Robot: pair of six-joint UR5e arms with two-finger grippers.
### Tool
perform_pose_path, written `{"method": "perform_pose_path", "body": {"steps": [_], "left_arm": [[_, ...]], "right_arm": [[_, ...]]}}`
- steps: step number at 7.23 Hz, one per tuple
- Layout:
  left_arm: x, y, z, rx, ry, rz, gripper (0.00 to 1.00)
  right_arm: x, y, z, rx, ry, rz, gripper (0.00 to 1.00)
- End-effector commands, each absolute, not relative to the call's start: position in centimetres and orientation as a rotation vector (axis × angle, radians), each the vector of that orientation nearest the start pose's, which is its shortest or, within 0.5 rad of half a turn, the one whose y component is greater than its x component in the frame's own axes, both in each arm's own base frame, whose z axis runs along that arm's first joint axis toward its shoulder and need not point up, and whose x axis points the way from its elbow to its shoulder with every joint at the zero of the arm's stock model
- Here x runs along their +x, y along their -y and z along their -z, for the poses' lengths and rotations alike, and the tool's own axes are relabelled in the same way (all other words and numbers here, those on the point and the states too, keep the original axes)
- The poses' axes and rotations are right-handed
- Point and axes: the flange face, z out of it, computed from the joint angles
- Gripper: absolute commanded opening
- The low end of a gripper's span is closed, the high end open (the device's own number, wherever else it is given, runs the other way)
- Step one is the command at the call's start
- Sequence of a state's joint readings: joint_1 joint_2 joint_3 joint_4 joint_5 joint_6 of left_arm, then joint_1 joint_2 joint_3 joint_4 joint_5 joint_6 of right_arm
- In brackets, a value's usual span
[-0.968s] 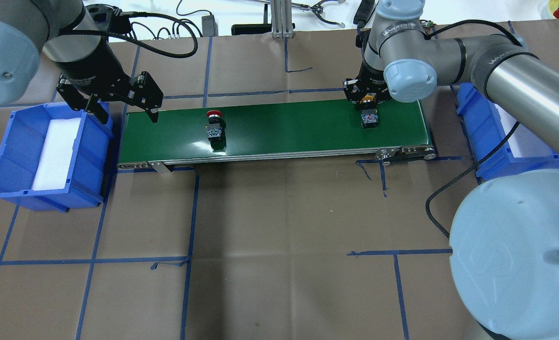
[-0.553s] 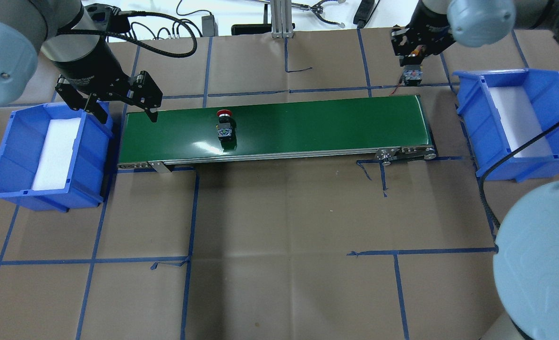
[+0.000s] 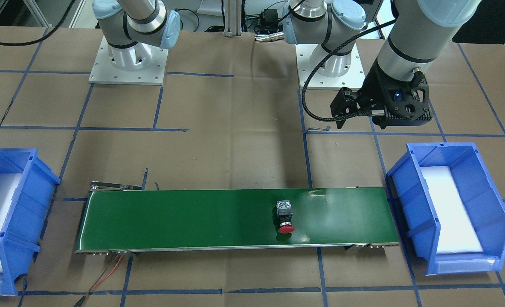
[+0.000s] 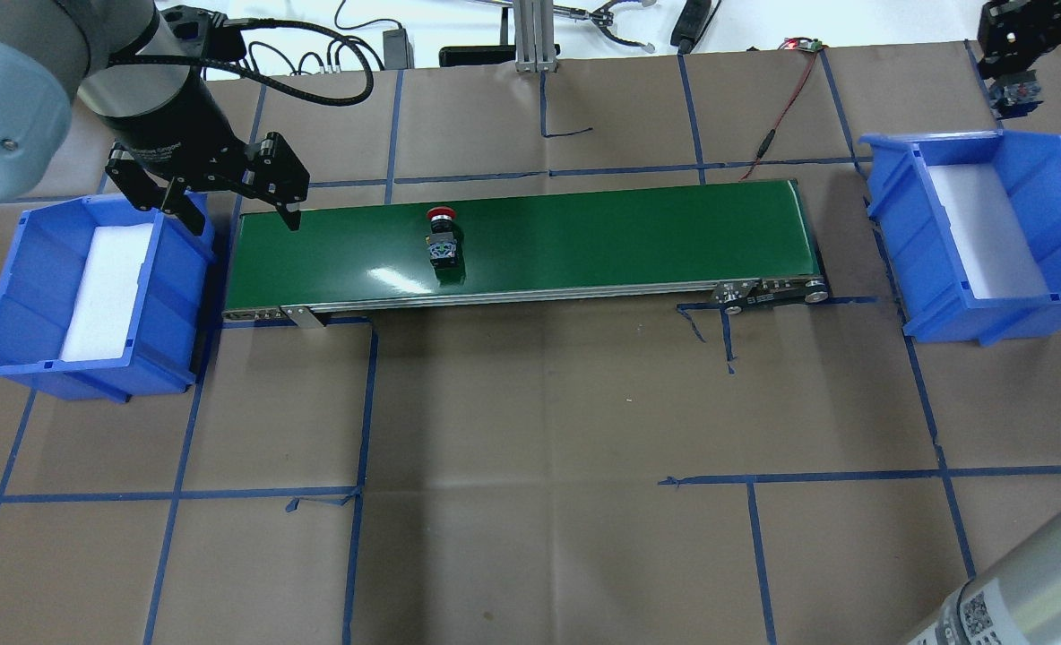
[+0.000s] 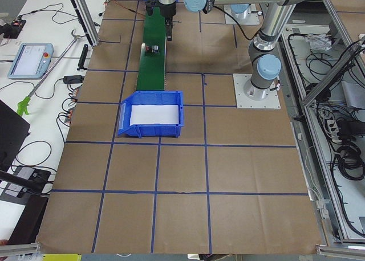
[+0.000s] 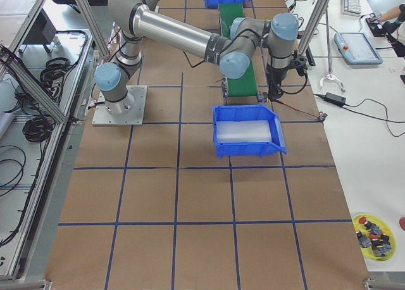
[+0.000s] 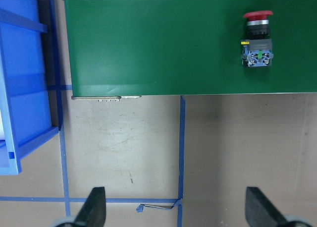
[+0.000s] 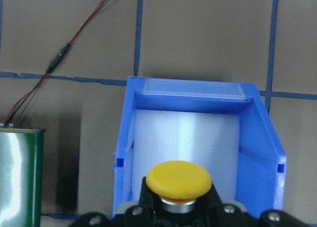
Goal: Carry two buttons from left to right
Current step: 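Lift the yellow button and carry it into the empty blue bin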
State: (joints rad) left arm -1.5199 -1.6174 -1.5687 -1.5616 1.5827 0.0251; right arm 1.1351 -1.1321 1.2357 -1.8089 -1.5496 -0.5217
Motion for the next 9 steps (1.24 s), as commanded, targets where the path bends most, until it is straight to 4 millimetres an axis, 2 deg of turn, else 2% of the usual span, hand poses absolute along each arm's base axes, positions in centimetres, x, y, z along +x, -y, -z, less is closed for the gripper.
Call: {"method": "perform_pose_path", "body": {"steps": [1,2,3,4,5,7,8,9], "left_arm": [[-10.7,51.3,-46.7,-0.045,-3.131,-0.053,1.0],[-10.8,51.3,-46.7,-0.045,-3.131,-0.053,1.0],[-10.8,51.3,-46.7,-0.045,-3.131,-0.053,1.0],[-10.9,51.3,-46.7,-0.043,-3.131,-0.053,1.0],[-10.9,51.2,-46.7,-0.043,-3.131,-0.053,1.0],[-11.1,51.1,-46.8,-0.043,-3.133,-0.051,1.0],[-11.4,51.0,-46.7,-0.031,-3.131,-0.053,1.0],[-11.6,51.0,-46.7,-0.024,-3.13,-0.053,1.0]], "right_arm": [[-20.0,66.0,-36.8,-0.124,-3.161,0.178,0.02],[-20.5,65.1,-33.7,-0.142,-3.172,0.212,0.02],[-20.3,64.1,-30.6,-0.131,-3.173,0.214,0.02],[-19.4,62.5,-27.7,-0.128,-3.146,0.141,0.02],[-19.1,61.9,-25.9,-0.13,-3.142,0.128,0.03],[-18.9,61.2,-24.4,-0.132,-3.142,0.118,0.03],[-19.6,60.8,-24.3,-0.113,-3.138,0.108,0.04],[-21.0,59.6,-23.5,-0.064,-3.132,0.083,0.04]]}}
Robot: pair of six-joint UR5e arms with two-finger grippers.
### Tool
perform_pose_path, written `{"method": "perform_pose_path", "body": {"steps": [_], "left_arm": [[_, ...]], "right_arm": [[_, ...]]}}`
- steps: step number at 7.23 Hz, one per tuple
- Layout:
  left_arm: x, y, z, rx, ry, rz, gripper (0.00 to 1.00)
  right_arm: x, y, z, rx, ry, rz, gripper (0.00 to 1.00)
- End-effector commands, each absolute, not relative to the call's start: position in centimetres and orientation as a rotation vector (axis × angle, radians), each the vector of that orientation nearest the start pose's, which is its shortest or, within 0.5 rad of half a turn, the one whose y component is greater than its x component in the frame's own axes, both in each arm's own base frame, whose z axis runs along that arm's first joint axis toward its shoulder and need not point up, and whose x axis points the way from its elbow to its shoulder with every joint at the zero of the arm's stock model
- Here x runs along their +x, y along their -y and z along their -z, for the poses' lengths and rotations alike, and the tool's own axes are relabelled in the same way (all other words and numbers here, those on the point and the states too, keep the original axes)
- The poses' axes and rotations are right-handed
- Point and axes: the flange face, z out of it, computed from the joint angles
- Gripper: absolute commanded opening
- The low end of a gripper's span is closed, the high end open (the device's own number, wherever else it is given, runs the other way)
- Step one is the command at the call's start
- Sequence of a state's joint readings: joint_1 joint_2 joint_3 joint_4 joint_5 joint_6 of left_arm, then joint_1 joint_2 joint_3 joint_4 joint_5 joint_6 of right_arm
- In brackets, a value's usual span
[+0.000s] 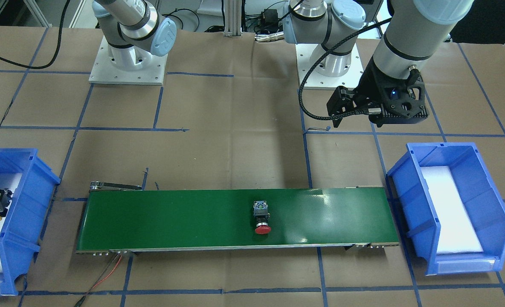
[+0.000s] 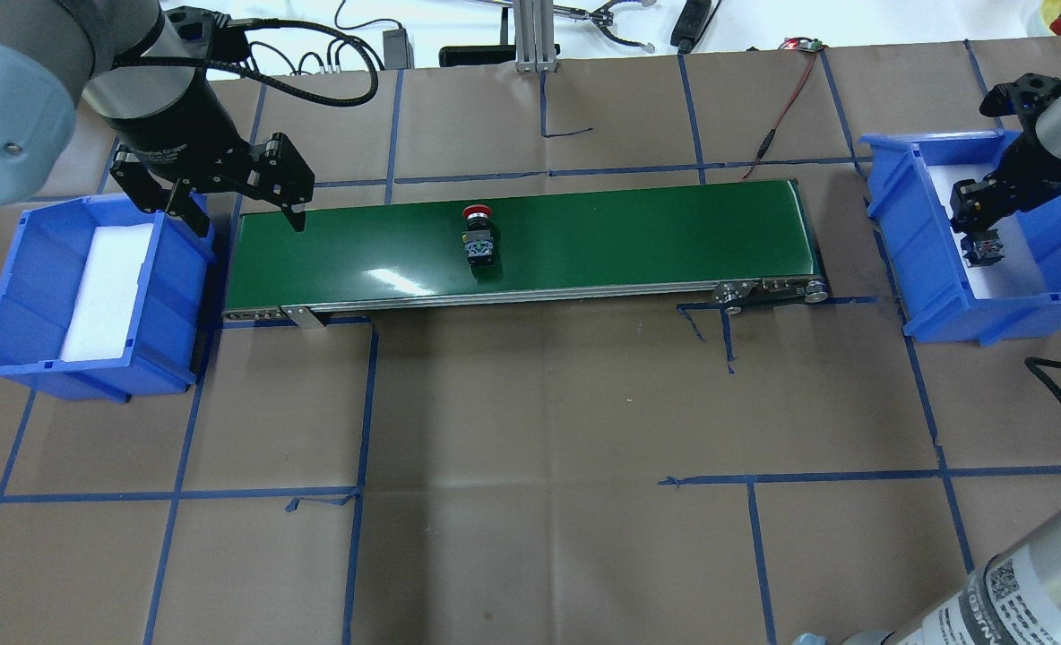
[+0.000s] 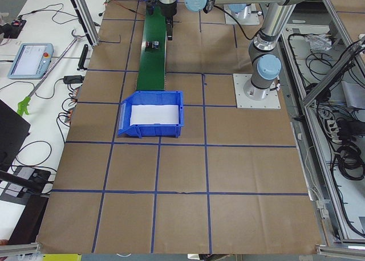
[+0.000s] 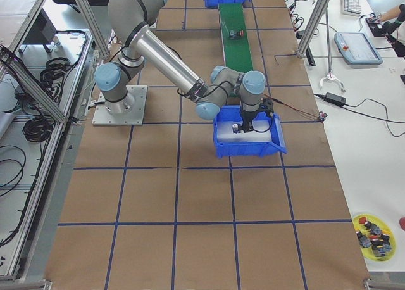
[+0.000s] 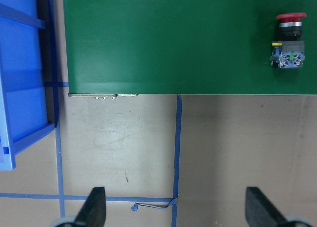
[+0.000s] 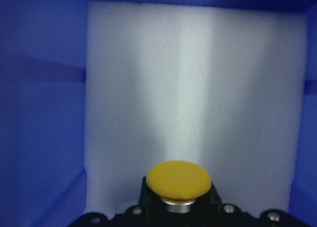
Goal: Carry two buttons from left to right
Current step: 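Lower the yellow button into the bin and open the right gripper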
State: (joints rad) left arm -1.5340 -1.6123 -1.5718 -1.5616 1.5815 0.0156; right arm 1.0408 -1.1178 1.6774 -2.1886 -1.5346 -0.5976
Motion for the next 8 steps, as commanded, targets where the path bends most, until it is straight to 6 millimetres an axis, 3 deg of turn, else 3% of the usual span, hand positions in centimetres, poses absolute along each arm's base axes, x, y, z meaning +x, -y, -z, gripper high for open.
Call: {"method": "perform_pose_path", "body": {"steps": [1,2,4,5,7,8], "left_arm": [[-11.7,50.9,-46.6,-0.024,-3.13,-0.053,1.0],[-11.7,50.8,-46.7,-0.024,-3.13,-0.046,1.0],[-11.6,50.7,-46.6,-0.021,-3.128,-0.044,1.0],[-11.6,50.8,-46.8,-0.024,-3.13,-0.037,1.0],[-11.6,50.9,-47.0,-0.024,-3.13,-0.029,1.0],[-11.6,50.9,-47.0,-0.021,-3.13,-0.029,1.0]], "right_arm": [[-21.2,59.1,-22.8,-0.051,-3.126,0.067,0.05],[-21.2,59.0,-22.9,-0.051,-3.125,0.059,0.09],[-20.7,58.4,-22.2,-0.05,-3.115,0.033,0.61],[-20.3,58.2,-22.1,-0.057,-3.118,0.024,0.62],[-20.5,58.7,-22.8,-0.053,-3.121,0.045,0.77],[-20.4,58.9,-24.5,-0.052,-3.135,0.082,0.77]]}}
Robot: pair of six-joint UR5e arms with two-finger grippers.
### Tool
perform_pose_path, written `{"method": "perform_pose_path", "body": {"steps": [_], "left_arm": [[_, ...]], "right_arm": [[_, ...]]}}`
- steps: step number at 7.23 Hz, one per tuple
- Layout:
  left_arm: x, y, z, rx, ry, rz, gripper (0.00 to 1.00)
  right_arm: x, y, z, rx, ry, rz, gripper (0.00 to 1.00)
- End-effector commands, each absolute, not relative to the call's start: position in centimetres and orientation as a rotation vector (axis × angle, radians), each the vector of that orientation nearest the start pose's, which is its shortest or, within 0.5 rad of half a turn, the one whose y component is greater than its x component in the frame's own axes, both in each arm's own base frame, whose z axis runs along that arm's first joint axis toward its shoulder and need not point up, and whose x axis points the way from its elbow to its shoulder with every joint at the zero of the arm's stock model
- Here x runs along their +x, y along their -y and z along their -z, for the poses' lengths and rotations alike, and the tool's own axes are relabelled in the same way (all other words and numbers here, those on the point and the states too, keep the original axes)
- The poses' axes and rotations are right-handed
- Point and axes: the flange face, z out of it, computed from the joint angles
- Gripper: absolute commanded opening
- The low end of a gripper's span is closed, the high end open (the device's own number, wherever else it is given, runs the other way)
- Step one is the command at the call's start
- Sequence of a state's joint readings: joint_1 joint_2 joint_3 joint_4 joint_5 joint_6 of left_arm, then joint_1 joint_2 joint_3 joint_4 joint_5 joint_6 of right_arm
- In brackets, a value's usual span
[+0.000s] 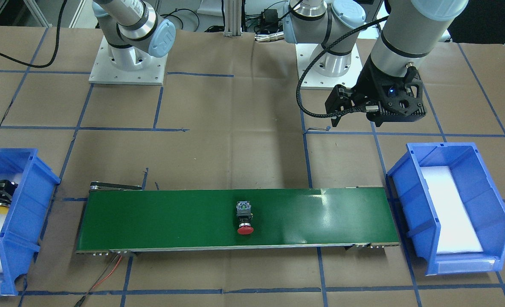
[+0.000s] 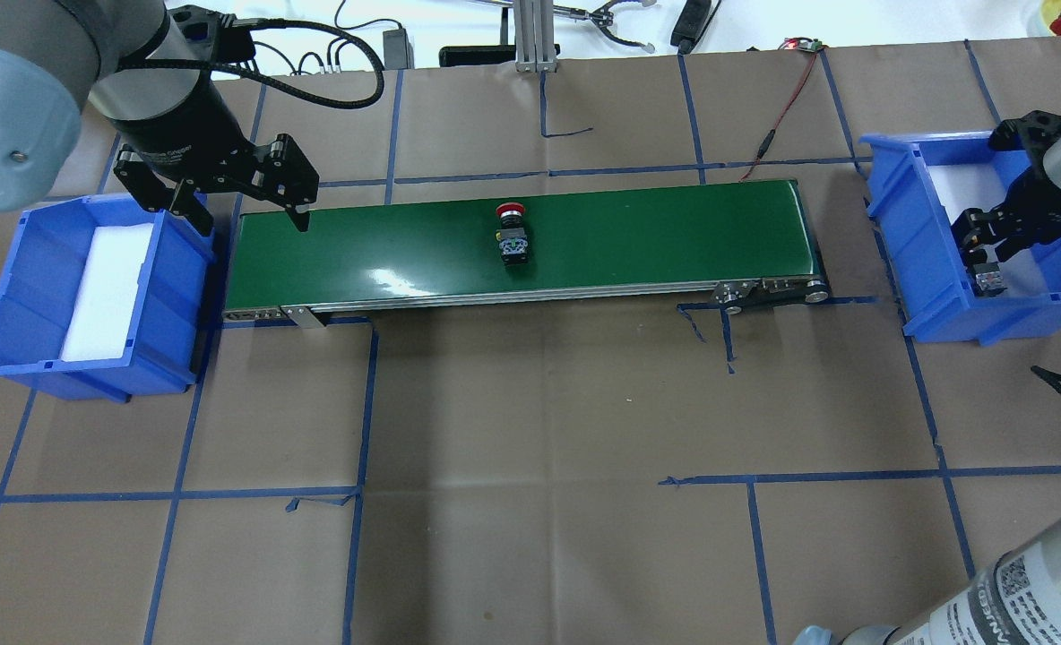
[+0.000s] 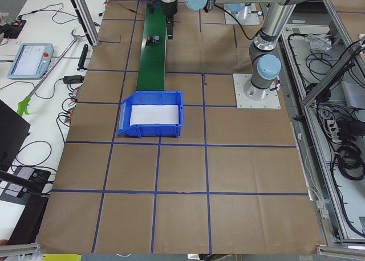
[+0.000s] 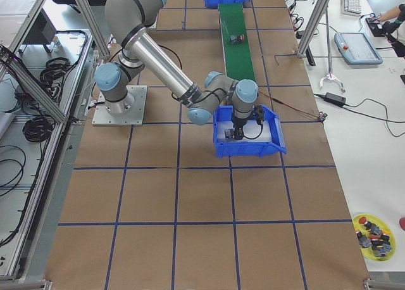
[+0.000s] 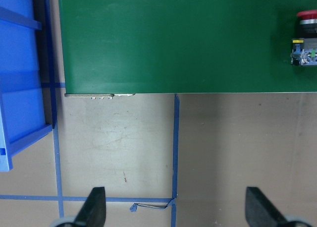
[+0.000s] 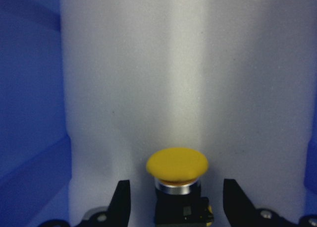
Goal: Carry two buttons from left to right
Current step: 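Lower the yellow button into the bin and open the right gripper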
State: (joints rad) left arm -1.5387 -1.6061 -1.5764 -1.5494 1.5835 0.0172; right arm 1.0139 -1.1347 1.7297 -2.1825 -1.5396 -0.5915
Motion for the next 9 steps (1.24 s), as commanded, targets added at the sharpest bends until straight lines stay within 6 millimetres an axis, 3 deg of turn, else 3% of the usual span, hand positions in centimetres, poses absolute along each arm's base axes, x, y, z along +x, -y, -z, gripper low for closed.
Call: {"method": "perform_pose_path", "body": {"steps": [1,2,3,4,5,6,8,9], "left_arm": [[-11.6,50.9,-47.0,-0.024,-3.13,-0.029,1.0],[-11.6,50.9,-47.0,-0.024,-3.13,-0.029,1.0],[-11.6,50.9,-46.9,-0.021,-3.13,-0.032,1.0],[-11.6,50.9,-46.9,-0.021,-3.128,-0.032,1.0],[-11.6,51.0,-46.9,-0.024,-3.128,-0.034,1.0],[-11.6,50.9,-46.9,-0.024,-3.128,-0.032,1.0],[-11.6,50.9,-46.8,-0.024,-3.128,-0.037,1.0],[-11.5,50.9,-46.7,-0.024,-3.127,-0.039,1.0]], "right_arm": [[-20.1,59.2,-28.0,-0.06,-3.159,0.144,0.81],[-19.0,58.6,-31.4,-0.074,-3.153,0.134,0.84],[-17.5,58.5,-35.0,-0.023,-3.155,0.176,0.99],[-16.2,58.8,-38.7,0.021,-3.146,0.288,1.0],[-13.9,59.5,-41.1,0.018,-3.119,0.349,0.99],[-10.1,60.5,-42.3,-0.052,-3.099,0.313,0.99],[-3.1,62.3,-46.9,-0.053,-3.091,0.385,0.99],[1.4,61.6,-46.8,-0.054,-3.082,0.294,0.99]]}}
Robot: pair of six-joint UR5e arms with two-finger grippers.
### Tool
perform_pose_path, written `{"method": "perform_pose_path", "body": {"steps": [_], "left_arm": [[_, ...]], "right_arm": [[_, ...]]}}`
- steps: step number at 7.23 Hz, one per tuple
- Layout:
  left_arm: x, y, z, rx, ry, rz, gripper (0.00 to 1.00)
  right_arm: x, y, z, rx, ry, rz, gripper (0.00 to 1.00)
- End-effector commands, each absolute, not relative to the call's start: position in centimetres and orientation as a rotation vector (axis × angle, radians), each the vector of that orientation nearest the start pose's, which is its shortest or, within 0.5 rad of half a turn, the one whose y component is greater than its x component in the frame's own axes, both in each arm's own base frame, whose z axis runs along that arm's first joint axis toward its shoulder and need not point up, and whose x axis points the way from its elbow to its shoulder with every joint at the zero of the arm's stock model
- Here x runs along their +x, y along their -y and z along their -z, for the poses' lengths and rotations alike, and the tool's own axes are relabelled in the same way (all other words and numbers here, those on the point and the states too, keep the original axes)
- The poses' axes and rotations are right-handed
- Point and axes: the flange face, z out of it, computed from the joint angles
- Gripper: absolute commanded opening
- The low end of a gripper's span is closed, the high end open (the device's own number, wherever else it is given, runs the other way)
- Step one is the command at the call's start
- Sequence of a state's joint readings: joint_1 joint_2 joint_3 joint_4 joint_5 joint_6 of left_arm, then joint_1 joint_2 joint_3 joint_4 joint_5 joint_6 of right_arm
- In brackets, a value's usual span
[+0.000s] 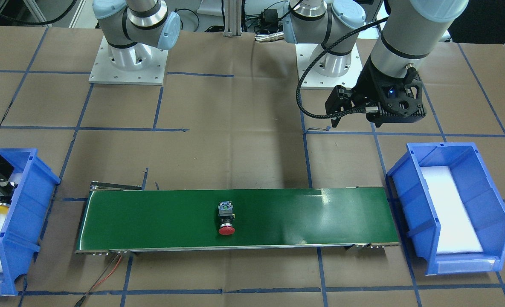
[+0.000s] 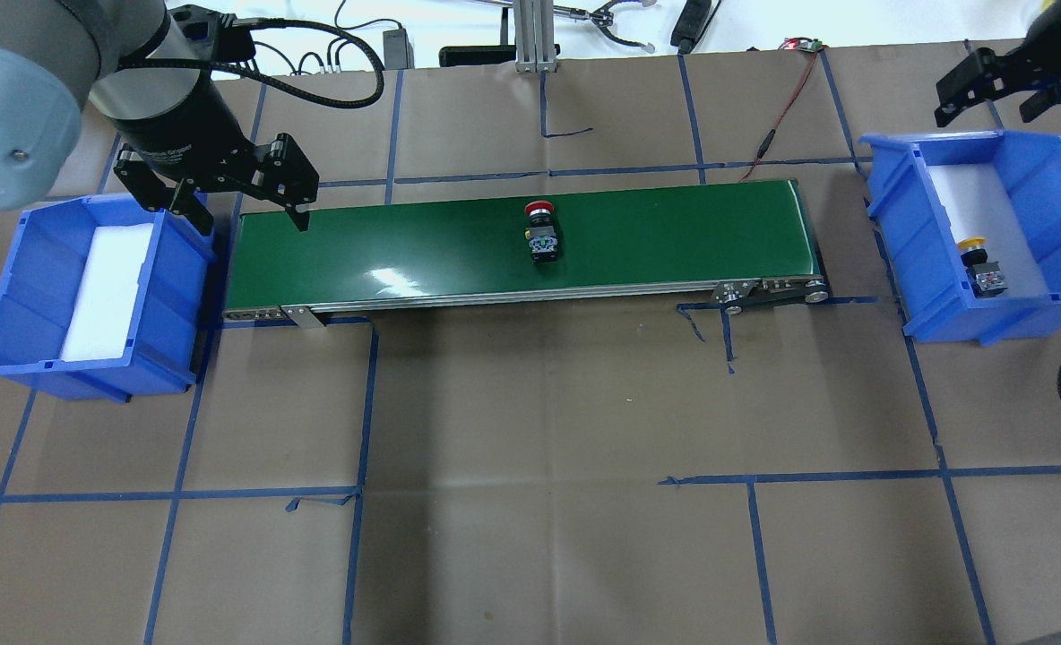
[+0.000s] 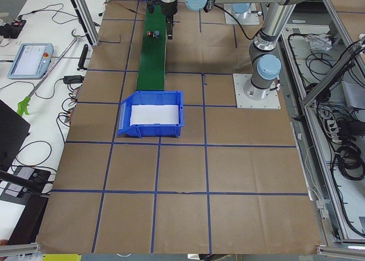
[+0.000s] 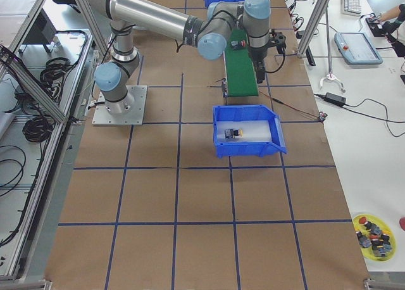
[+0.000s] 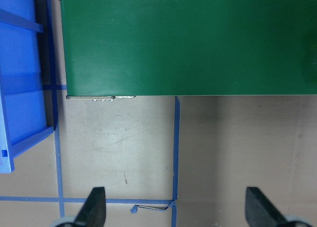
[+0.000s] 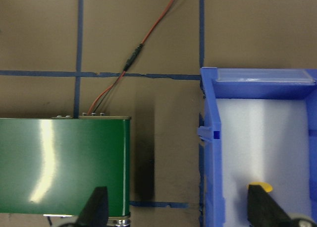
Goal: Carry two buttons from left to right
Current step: 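Move the right gripper back over the red button on the belt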
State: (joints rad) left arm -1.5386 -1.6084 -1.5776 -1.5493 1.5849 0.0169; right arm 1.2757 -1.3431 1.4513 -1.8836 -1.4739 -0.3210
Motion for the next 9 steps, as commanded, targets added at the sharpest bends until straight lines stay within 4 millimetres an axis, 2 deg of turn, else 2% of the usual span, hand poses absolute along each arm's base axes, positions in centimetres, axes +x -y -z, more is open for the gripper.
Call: {"method": "perform_pose_path", "body": {"steps": [1,2,3,5,7,9], "left_arm": [[-11.6,50.8,-46.8,-0.024,-3.128,-0.037,1.0],[-11.5,50.8,-46.6,-0.024,-3.127,-0.044,1.0],[-11.6,50.7,-46.6,-0.024,-3.128,-0.044,1.0],[-11.6,50.7,-46.6,-0.024,-3.128,-0.041,1.0],[-11.6,50.6,-46.7,-0.024,-3.128,-0.039,1.0],[-11.6,50.6,-46.6,-0.024,-3.128,-0.044,1.0]], "right_arm": [[5.7,61.3,-46.6,-0.03,-3.07,0.271,0.99],[8.5,61.0,-46.7,-0.002,-3.058,0.267,0.99],[9.6,60.7,-46.3,0.096,-3.05,0.238,1.0],[12.7,60.1,-46.5,0.065,-3.048,0.232,1.0],[12.6,60.0,-46.1,0.054,-3.124,0.228,1.0],[12.6,60.0,-46.0,0.054,-3.122,0.225,1.0]]}}
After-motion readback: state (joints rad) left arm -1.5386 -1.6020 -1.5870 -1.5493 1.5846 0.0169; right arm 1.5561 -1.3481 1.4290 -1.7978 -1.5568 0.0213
